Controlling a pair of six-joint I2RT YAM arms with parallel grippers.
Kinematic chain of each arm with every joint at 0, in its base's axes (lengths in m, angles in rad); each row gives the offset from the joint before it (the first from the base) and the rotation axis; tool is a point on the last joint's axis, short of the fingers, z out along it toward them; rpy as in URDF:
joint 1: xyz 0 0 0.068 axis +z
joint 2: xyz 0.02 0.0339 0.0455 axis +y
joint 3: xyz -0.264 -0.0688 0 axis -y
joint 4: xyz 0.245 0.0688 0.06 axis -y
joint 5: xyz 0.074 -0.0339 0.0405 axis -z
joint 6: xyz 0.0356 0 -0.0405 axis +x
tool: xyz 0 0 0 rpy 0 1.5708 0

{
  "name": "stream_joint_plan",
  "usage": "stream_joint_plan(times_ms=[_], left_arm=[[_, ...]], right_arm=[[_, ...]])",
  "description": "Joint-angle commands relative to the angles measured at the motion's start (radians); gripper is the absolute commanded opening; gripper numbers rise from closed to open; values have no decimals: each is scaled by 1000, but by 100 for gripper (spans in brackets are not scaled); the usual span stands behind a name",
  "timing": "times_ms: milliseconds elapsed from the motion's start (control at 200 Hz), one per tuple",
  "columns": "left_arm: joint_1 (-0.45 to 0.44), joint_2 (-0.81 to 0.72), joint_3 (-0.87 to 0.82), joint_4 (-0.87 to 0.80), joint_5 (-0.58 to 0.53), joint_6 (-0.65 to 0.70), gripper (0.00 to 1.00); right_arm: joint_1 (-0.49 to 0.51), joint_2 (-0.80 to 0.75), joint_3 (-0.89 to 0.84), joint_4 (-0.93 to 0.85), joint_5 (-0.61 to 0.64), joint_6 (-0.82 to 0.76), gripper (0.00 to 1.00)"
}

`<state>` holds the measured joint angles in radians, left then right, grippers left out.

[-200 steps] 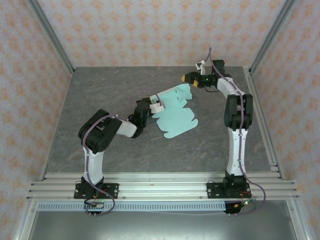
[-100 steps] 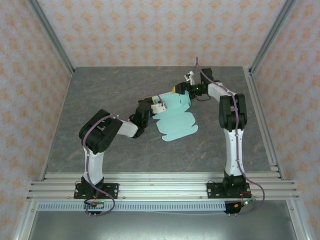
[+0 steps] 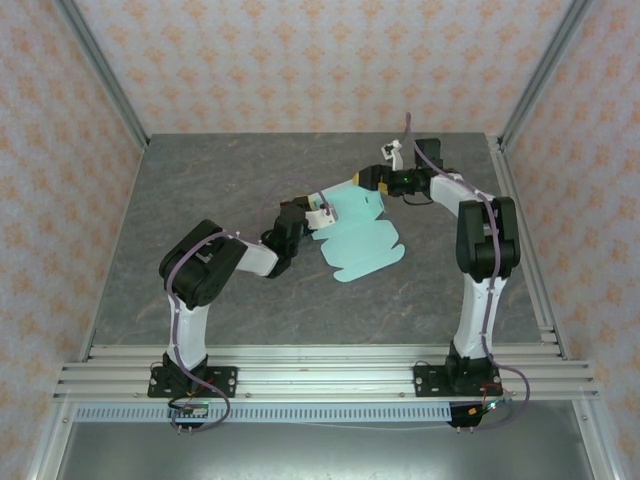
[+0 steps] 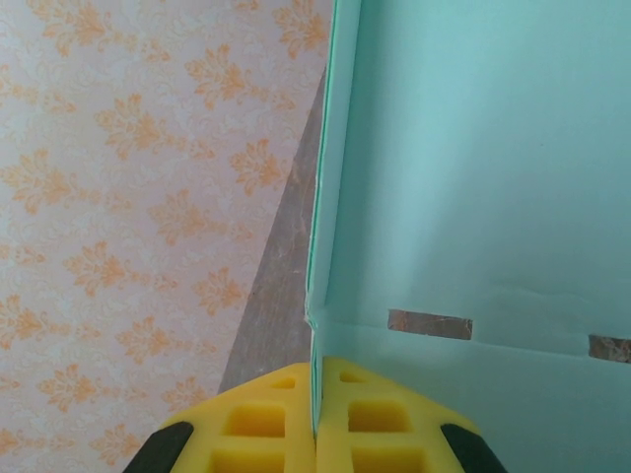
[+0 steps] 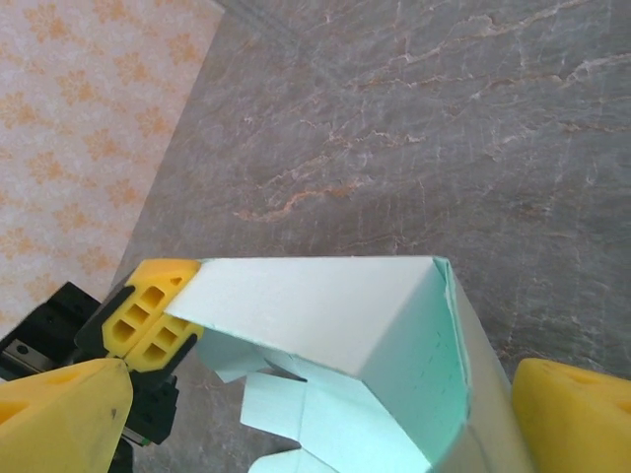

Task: Fold the paper box

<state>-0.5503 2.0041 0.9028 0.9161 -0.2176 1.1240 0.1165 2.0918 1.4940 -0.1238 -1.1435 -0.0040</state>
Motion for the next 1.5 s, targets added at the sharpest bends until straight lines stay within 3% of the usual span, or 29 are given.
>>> stream_joint_plan(times_ms=[0,355,681,1231,1491], left_arm=[[-1,15,22,-11,-33,-3,0],[-6,25,10,36,-44,30,0],[-59,90,-17,242,-109,206,0],[-88,113,-20,318,-145,337,0],[-92,124,-13,318,-153,339,0]], right_arm=[[-3,-43,-44,73,30,26,99],[-26,-81,-141,214,51,119,100],[-28,-104,-179,257,53,133,100],[-49,-203,-328,374,104,192,100],[-54,-258,-439,496,108,266,95]])
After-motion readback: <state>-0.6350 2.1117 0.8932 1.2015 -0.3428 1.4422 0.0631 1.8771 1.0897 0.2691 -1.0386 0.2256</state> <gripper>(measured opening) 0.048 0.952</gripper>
